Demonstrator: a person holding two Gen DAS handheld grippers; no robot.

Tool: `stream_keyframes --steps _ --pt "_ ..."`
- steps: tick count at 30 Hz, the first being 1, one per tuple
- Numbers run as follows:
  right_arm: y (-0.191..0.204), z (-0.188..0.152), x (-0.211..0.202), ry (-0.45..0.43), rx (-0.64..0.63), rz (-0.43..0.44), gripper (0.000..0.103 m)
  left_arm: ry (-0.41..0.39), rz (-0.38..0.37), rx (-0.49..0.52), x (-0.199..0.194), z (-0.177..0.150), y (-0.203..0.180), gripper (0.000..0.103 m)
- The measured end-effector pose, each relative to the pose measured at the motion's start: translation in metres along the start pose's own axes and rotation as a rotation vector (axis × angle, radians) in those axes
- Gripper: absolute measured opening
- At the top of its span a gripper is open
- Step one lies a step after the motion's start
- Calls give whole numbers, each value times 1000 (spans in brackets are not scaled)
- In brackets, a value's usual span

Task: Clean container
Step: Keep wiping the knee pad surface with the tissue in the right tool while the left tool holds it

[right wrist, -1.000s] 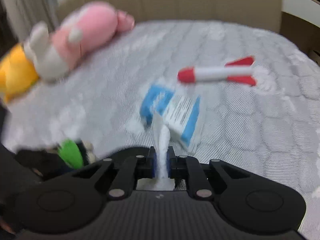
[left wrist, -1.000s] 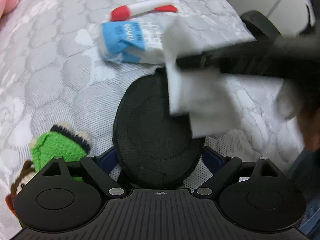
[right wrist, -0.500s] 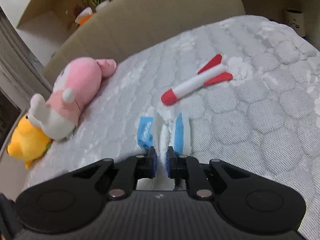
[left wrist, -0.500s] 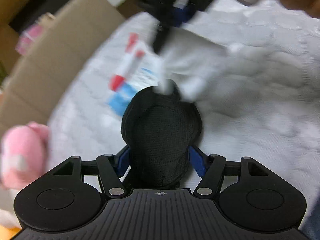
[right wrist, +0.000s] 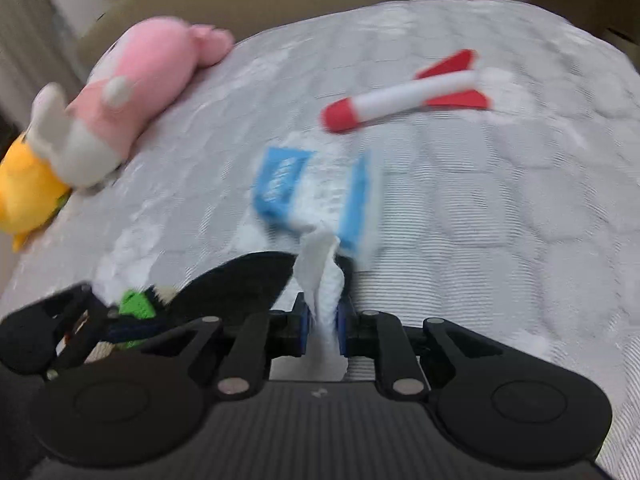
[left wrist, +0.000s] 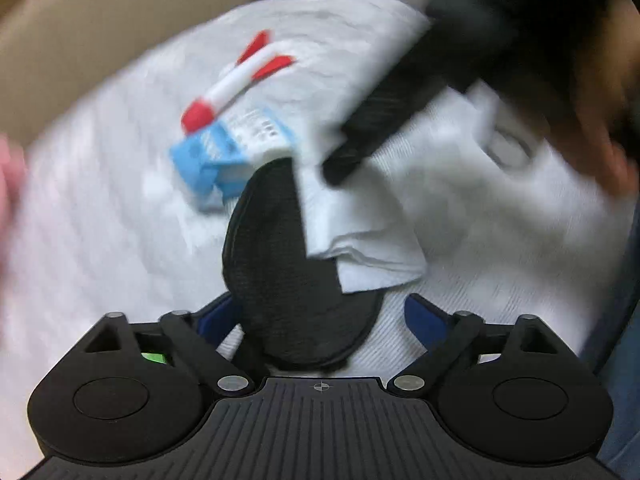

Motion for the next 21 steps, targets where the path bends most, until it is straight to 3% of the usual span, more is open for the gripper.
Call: stream_keyframes --steps 4,5,6,7,8,9,11,14,16,18,21 --pt "-11 11 -17 -74 96 68 16 -17 -182 -402 19 -5 48 94" --pt "-14 13 -19 -91 112 81 16 -12 -210 -479 25 -8 55 90" --pt "-17 14 -21 -102 122 78 16 -1 -221 -537 32 -11 61 82" --pt "-19 15 -21 -108 126 66 16 11 -210 -558 37 -13 63 57" --pt "-21 17 -20 -111 127 53 16 16 -191 -542 38 -11 64 50" --pt "-23 18 -18 -114 127 39 16 9 -169 -496 35 -9 60 48" --pt "-26 21 -19 -142 137 38 16 -11 -31 -285 22 1 45 37" --pt "-28 26 -34 -215 174 130 16 -58 298 205 9 14 -9 37" --pt "-28 27 -43 -257 190 213 16 -61 440 496 19 11 -44 39" --pt "-26 26 -50 -279 198 287 16 -49 508 720 30 2 -72 45" --pt "-20 25 -39 -196 186 343 16 -47 505 868 28 -12 -97 57"
Point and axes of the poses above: each gripper's, at about its wrist camera, not at the fingertips, and x roughly the way its jaws point, y to its left, z to its top, the point moved 1 cm from there along x, roughly the way its jaws point, and after that the axes turned 13 degrees about x, right-handed, at the moved point
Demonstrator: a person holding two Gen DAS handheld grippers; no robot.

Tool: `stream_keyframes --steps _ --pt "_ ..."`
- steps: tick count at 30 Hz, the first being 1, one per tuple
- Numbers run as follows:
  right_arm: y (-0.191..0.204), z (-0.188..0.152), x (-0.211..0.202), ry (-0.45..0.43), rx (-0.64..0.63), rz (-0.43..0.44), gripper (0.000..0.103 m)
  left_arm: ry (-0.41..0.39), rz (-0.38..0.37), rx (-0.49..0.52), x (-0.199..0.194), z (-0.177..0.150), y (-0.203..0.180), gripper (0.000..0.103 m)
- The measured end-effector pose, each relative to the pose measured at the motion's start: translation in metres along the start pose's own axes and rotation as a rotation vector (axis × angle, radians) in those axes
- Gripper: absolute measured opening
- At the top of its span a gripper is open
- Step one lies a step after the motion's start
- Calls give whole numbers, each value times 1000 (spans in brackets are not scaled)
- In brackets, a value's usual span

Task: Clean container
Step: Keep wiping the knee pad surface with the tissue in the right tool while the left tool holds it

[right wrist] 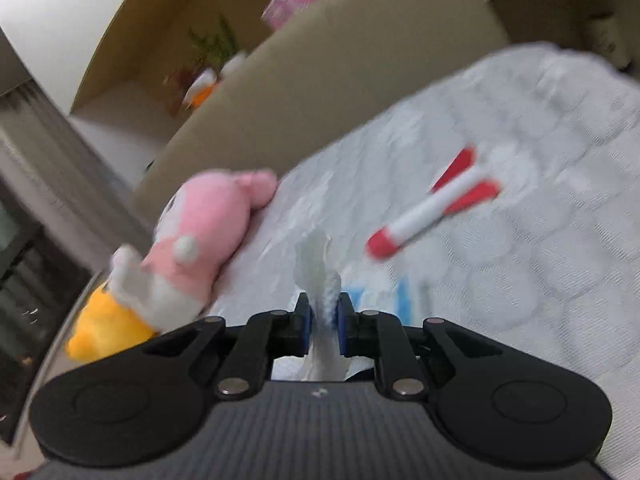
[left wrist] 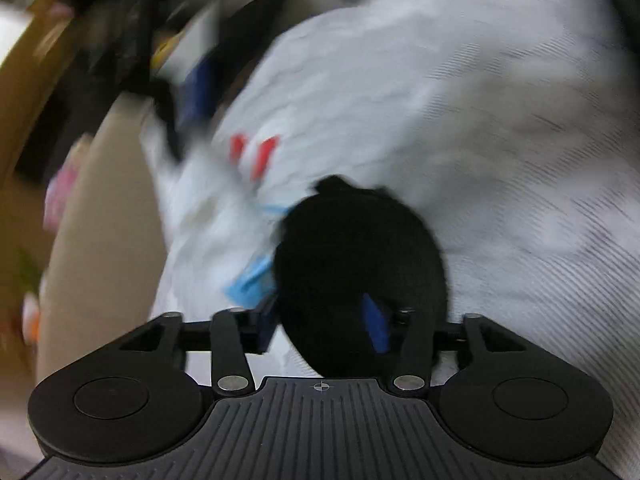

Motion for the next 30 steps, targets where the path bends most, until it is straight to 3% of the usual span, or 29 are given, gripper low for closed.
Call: stream_keyframes --steps 2,5,9,10,13,15,21,25,26,27,28,30 --pt "2 -10 15 79 -49 -55 16 -10 -25 -25 -5 3 4 60" --pt "5 -26 28 134 -165 -218 20 12 -108 -177 0 -2 22 63" --pt "-4 -23 21 94 -118 -324 18 48 -108 -230 -4 -13 27 65" --pt "-7 -22 17 69 -105 -350 17 35 -96 -224 -8 -14 27 72" --pt "-16 -13 1 22 -21 -339 14 -45 -71 -209 -32 -11 26 90" --pt "-19 -8 -7 -3 29 -302 14 -82 -64 -180 -39 -6 22 94" --pt "-19 -7 -2 3 19 -293 15 30 -171 -123 -1 -9 2 95" --pt "-23 -7 9 54 5 -309 17 24 -245 -322 23 -21 25 94" --pt "-25 -7 14 71 3 -320 17 35 -286 -411 30 -26 35 72" --pt "-28 -8 18 88 1 -331 18 49 -333 -509 37 -32 45 59" --pt "-30 -9 22 109 2 -337 19 66 -384 -629 45 -42 56 53" --pt "-33 -12 33 162 13 -336 26 65 -462 -834 50 -62 73 54"
Point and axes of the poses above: each gripper's, at about its wrist camera, not at the fingertips, and x roughly the way its jaws point, y to its left, z to its top, the point moved 1 cm from there along x, roughly the way its jaws point, and after that the axes turned 13 degrees about x, right-handed, at the moved point
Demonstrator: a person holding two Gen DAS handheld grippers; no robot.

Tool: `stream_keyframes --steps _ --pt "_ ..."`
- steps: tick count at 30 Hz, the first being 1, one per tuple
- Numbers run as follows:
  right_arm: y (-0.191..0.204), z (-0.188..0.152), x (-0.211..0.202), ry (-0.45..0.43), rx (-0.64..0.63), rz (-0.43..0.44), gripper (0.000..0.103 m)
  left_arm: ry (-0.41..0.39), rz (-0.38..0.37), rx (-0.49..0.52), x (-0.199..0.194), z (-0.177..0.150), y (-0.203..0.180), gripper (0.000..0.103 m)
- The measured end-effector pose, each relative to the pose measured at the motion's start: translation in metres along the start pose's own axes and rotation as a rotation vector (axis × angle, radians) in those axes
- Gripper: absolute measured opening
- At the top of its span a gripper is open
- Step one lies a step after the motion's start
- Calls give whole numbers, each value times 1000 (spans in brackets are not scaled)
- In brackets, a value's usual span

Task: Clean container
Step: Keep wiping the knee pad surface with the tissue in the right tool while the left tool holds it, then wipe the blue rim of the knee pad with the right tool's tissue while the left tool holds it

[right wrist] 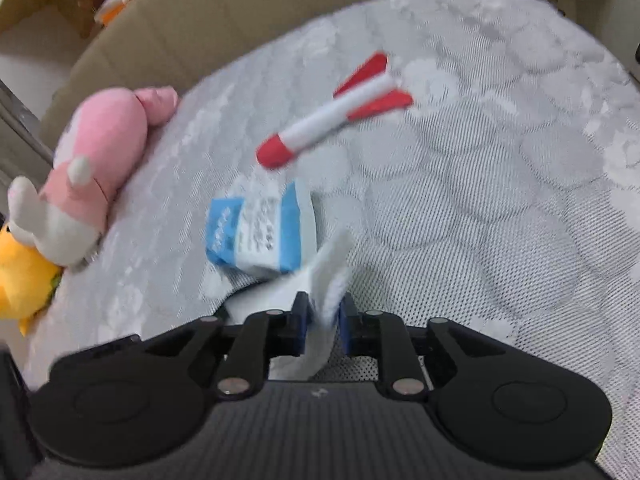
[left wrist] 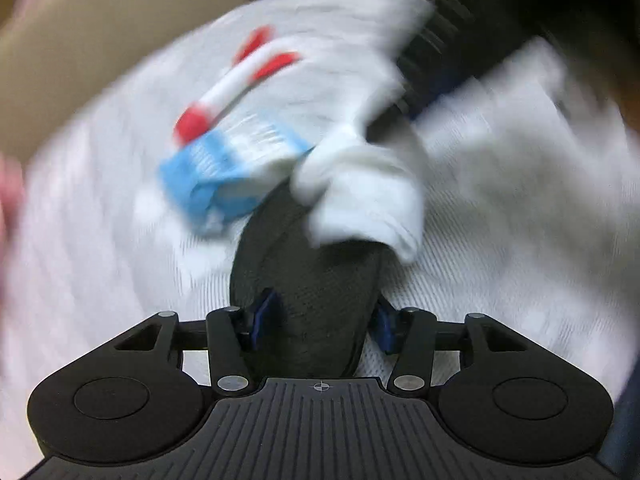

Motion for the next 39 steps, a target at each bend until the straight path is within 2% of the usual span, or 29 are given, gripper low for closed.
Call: stream_keyframes --steps 1,4,5,6,9,11,12,14,15,17,19,20,21,26,28,29,30,31,32,33,34,36,39 --pt "0 -1 6 29 4 3 26 -6 -44 -100 -1 -1 13 54" --pt "-1 -5 24 104 49 42 26 -21 -152 -304 8 -1 37 54" --pt "-1 -5 26 106 66 60 19 -27 -187 -361 8 -3 42 54" --pt "-1 -3 22 81 79 72 12 -33 -222 -419 8 -6 48 54" --pt "-1 1 5 -13 97 114 8 -51 -428 -686 8 -24 64 53" --pt "-2 3 -6 -41 108 165 8 -51 -592 -892 10 -45 69 54" --pt "-2 2 -7 -33 122 190 8 -43 -610 -962 10 -53 72 56" --pt "-4 2 -8 -15 143 227 8 -21 -613 -1086 10 -68 80 75" --pt "-3 1 -5 -1 138 210 12 -15 -570 -1106 5 -73 85 79" --pt "-2 -1 1 14 112 155 18 -12 -481 -1104 -7 -77 97 81" --pt "-3 0 4 21 112 130 31 -5 -446 -1133 -15 -82 102 81" --pt "-4 1 5 24 127 130 46 7 -442 -1148 -16 -85 101 81" --pt "-7 3 6 30 156 140 51 22 -441 -1163 -16 -87 100 81" --pt "-10 8 30 58 233 122 51 93 -418 -1153 -12 -89 96 92" --pt "-2 7 42 66 200 114 58 111 -406 -1099 -17 -87 91 93" --pt "4 5 47 72 164 111 66 121 -397 -1061 -18 -85 88 94" --pt "12 1 52 70 112 101 68 135 -388 -1009 -17 -81 85 94" --pt "19 -2 56 67 61 92 68 149 -374 -942 -16 -75 81 94" --pt "27 -6 59 63 8 84 55 164 -358 -873 -16 -69 77 95" --pt "33 -9 61 63 -38 83 30 175 -343 -805 -16 -64 73 95" --pt "36 -11 60 78 -68 92 19 186 -328 -738 -16 -59 68 97" --pt "41 -14 54 105 -63 152 17 206 -300 -632 -17 -52 58 98" --pt "48 -13 39 119 5 295 14 238 -265 -584 -16 -47 50 99"
Point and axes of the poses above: each gripper's, at about its wrist camera, not at the fingertips, and x roughly the way its jaws point, y to its left, z to its top, the point moved 1 cm from there along x, roughly the way its jaws point, and after that the axes turned 13 degrees about x, right-handed, at the moved point
